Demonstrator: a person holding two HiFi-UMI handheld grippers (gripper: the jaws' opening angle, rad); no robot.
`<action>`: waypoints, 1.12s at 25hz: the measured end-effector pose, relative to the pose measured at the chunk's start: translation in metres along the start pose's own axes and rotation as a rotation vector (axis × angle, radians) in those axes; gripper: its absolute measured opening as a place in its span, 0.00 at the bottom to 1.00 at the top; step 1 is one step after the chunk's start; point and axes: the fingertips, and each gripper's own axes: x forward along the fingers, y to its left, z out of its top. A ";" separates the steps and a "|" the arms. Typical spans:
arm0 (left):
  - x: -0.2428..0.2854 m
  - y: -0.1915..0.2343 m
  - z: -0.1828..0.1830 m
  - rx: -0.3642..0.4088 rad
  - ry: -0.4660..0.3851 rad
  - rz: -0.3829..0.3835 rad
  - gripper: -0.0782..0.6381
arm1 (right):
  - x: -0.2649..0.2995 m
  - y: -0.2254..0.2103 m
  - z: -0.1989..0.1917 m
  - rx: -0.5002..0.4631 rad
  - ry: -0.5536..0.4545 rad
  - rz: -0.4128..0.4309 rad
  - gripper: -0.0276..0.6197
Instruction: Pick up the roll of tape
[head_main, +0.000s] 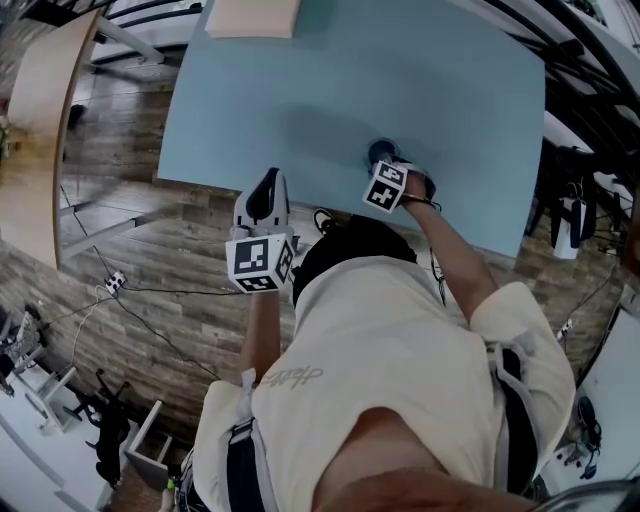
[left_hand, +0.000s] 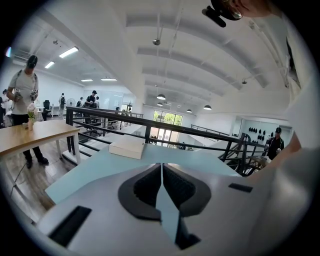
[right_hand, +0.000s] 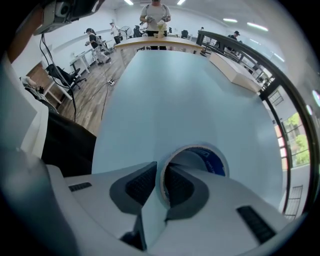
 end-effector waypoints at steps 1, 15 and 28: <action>0.001 -0.001 0.000 0.000 0.001 -0.006 0.15 | -0.001 0.000 0.001 0.015 -0.016 0.007 0.13; 0.015 -0.031 -0.005 0.024 0.004 -0.103 0.15 | -0.112 -0.037 0.021 0.356 -0.465 -0.103 0.12; 0.050 -0.094 0.032 0.113 -0.044 -0.170 0.15 | -0.262 -0.078 -0.036 0.467 -0.758 -0.352 0.12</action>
